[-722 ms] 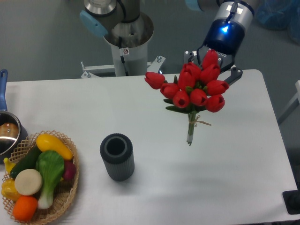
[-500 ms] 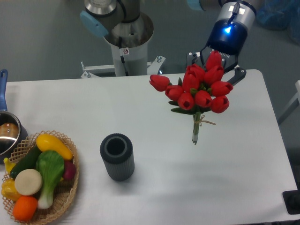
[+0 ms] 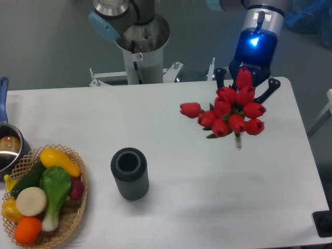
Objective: Place the flowers on the table
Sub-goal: 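Carry the red tulip bouquet with the gripper, tilting it downward, then lower the held tulips onto the table beside the black vase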
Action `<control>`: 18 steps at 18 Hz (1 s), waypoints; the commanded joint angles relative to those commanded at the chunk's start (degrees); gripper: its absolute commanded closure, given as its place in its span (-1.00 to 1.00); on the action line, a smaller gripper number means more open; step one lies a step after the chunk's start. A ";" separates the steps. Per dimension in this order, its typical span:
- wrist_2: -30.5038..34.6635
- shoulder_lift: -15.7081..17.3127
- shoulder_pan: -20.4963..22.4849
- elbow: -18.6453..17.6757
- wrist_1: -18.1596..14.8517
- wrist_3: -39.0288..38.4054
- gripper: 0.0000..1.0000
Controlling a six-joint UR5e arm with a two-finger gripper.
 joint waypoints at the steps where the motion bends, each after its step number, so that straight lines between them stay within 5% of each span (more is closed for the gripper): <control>1: 2.29 0.00 -0.79 -0.18 0.00 0.88 0.31; 8: 21.54 -5.52 -10.09 0.00 -0.26 4.49 0.31; 18: 33.33 -17.92 -17.14 1.84 -0.18 8.97 0.31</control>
